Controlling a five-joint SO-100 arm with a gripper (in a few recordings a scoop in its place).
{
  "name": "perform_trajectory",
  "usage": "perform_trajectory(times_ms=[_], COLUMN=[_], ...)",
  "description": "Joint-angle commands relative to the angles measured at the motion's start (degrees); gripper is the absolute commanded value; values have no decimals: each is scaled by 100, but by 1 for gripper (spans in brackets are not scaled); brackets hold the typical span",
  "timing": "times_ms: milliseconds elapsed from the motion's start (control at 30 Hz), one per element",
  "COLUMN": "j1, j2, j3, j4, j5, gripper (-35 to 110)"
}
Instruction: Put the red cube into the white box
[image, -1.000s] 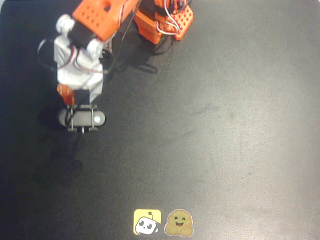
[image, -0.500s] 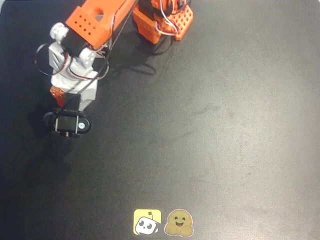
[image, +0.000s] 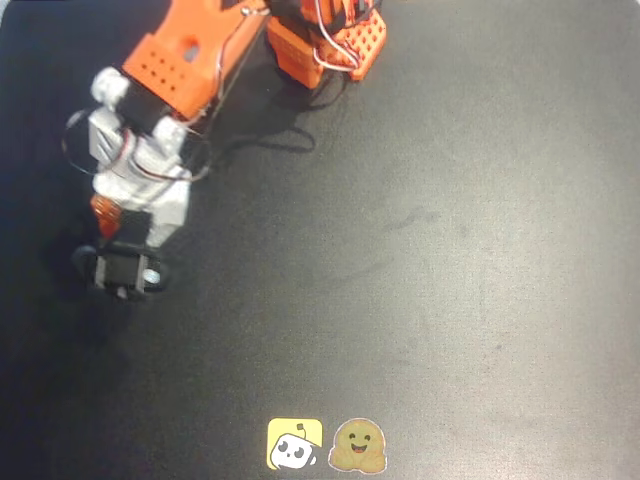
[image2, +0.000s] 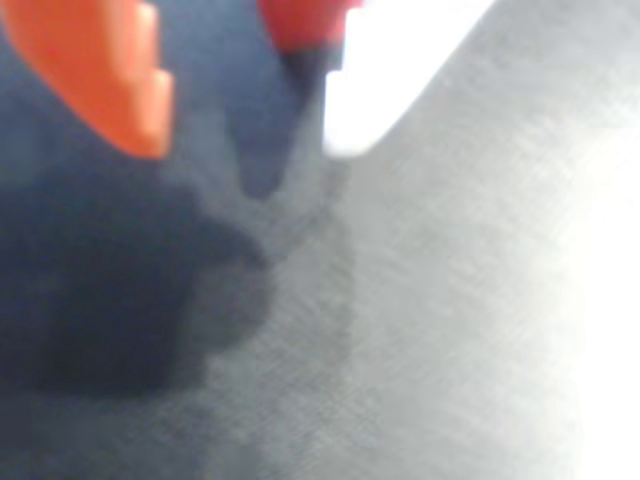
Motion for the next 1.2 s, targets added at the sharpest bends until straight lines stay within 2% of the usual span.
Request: perform_trajectory(times_ms=[0,367,500,700,1167], j1=[-9,659,729,677,545], j2=[88,1644,2039,2145,1819], j3=[-53,1723,2153,2505,3445], j4=[18,-53,-70,-193,-1415], j5=[35,-1011,-1037,-967,-756], gripper=[12,12,13,28,27])
